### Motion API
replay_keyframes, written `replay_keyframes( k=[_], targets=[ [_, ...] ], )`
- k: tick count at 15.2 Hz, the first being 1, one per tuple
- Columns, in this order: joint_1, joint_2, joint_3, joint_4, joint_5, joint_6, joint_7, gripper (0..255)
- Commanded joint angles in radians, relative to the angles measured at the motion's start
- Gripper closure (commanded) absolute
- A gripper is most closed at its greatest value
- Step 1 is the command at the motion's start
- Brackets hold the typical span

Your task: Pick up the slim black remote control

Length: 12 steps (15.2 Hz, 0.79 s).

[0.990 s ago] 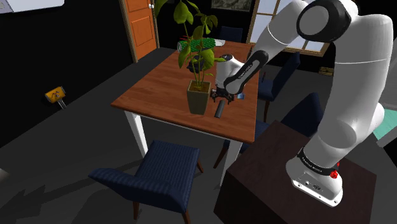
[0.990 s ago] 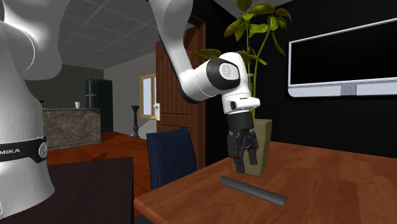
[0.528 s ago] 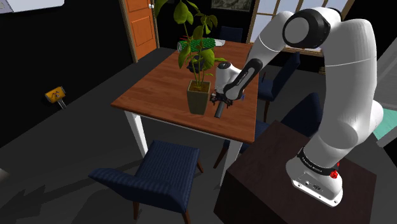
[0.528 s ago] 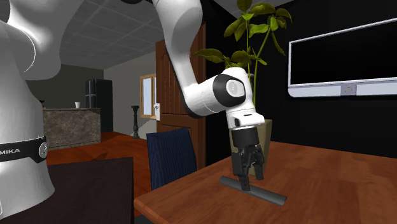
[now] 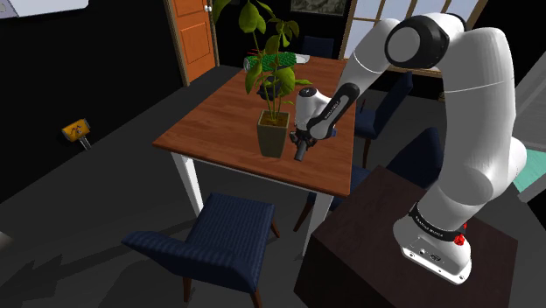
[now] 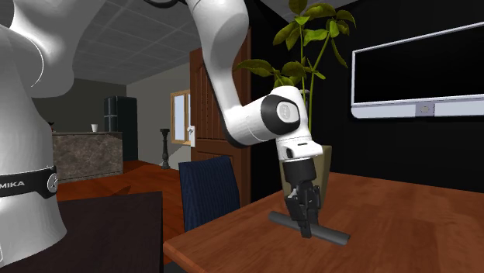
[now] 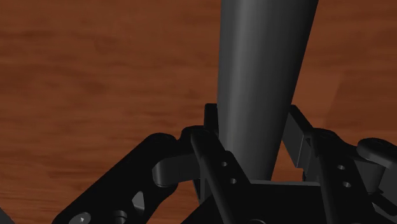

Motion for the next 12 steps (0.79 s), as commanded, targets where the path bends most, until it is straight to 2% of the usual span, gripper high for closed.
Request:
replay_keyframes(
  k=[1,5,12],
  targets=[
    [-0.002,0.001,-0.002,-0.005,0.0,-0.004,-0.001,255],
    [0.0,0.01,-0.003,0.002,-0.001,-0.001,0.001,255],
    [-0.026,-0.08,0.032,-0.028,0.036,-0.061,-0.042,255]
  ],
)
